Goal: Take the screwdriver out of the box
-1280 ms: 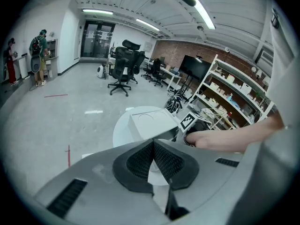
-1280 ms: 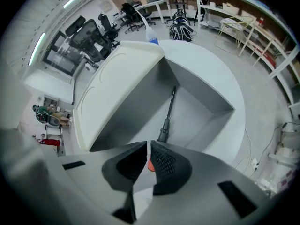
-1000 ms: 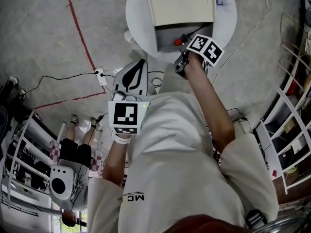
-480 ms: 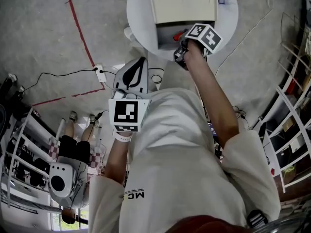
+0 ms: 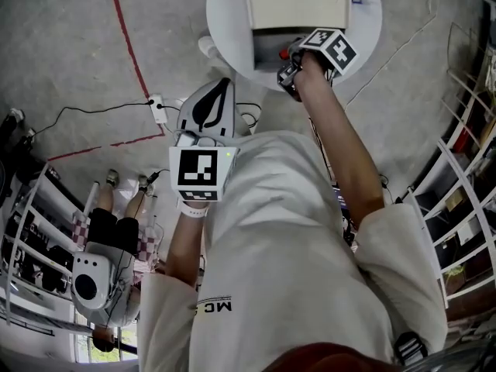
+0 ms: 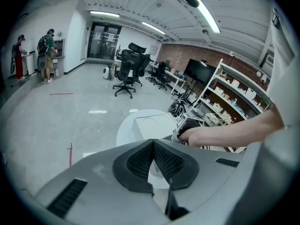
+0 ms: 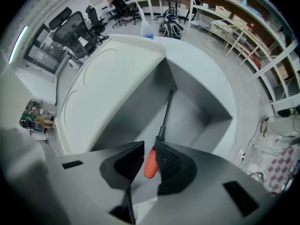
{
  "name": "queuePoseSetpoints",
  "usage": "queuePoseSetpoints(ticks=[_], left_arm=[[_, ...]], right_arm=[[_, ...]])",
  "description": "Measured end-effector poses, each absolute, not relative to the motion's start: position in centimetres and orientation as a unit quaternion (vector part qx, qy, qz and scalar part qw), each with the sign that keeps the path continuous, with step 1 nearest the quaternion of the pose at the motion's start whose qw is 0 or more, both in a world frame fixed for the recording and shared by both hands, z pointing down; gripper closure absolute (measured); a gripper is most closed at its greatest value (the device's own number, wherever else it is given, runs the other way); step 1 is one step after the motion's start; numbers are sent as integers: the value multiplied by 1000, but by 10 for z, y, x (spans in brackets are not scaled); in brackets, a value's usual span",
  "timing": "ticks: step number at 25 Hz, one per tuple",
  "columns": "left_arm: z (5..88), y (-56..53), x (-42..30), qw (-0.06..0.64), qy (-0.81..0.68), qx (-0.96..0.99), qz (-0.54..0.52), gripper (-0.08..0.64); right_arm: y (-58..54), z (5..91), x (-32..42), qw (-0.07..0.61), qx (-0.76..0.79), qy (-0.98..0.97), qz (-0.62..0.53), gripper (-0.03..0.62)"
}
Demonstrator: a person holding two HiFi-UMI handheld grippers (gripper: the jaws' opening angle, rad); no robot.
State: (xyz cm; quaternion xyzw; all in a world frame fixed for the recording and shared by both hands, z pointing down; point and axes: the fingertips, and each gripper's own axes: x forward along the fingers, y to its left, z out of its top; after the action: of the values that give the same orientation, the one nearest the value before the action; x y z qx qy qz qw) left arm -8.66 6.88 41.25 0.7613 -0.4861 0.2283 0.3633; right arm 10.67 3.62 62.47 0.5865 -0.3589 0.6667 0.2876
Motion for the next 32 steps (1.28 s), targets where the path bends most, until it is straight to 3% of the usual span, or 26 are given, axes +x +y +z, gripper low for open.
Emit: queuePoseSetpoints(ticks=[4,19,32], left_arm=[[415,68,-89,364,-489,759,226,549],[399,68,-94,356,-511,754,210,549],[385,74,-95,340,-513,758,216,549]], right_arm=[[45,629,111,298,585,-343,672,430],[54,645,129,382,598,-270,651,433],[43,627,114,329,581,-339,663,460]])
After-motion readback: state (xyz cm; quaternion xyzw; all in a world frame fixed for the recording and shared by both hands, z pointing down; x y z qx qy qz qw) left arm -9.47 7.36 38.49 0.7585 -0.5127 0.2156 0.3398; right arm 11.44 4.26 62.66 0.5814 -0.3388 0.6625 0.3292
